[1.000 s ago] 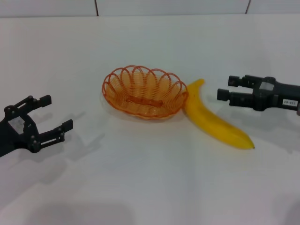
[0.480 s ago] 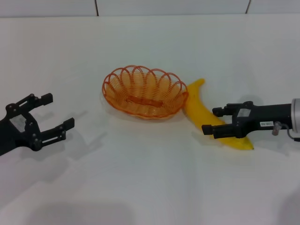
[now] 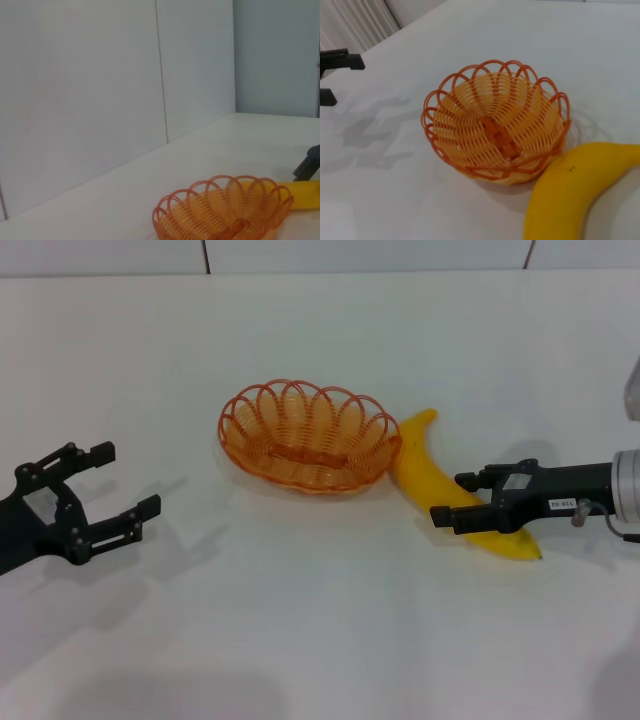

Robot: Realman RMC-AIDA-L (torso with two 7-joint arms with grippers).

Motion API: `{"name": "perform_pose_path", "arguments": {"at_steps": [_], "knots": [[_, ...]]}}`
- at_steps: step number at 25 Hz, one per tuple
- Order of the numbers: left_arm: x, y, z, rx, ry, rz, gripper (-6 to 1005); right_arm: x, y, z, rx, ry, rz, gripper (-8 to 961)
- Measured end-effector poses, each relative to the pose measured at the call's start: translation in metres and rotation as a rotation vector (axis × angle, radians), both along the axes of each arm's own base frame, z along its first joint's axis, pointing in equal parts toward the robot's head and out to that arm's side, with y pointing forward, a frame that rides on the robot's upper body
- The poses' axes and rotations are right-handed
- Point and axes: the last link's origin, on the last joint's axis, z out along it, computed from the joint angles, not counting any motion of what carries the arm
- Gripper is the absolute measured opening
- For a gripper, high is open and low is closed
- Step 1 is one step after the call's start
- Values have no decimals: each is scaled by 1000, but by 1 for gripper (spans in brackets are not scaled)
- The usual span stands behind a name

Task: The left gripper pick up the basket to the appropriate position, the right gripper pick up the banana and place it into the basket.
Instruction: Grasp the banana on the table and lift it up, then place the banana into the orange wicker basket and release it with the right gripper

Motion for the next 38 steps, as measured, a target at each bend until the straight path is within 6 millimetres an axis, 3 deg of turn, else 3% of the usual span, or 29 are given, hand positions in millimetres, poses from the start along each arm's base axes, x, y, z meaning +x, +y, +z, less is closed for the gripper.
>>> {"name": "perform_pose_path", "arguments": {"at_steps": [5,18,21,26,32,38], "knots": [[0,0,0,-2,1,0,865,0,1,0,-3,7,-23,795],[0,-1,-1,-4,1,-1,865,0,5,3,24,10,-32,539],[0,-1,-1,-4,1,0,865,-2,9,7,57,24,-31,492],[-1,-2,-1,-4,1,1,865,-8,19,28,179,85,-27,491],[-1,-3,-2,-14,1,6,866,-36,37,43,286,129,163,490],[3,2,-11,-71,-45,48,866,-81,39,9,198,93,496,489]]}}
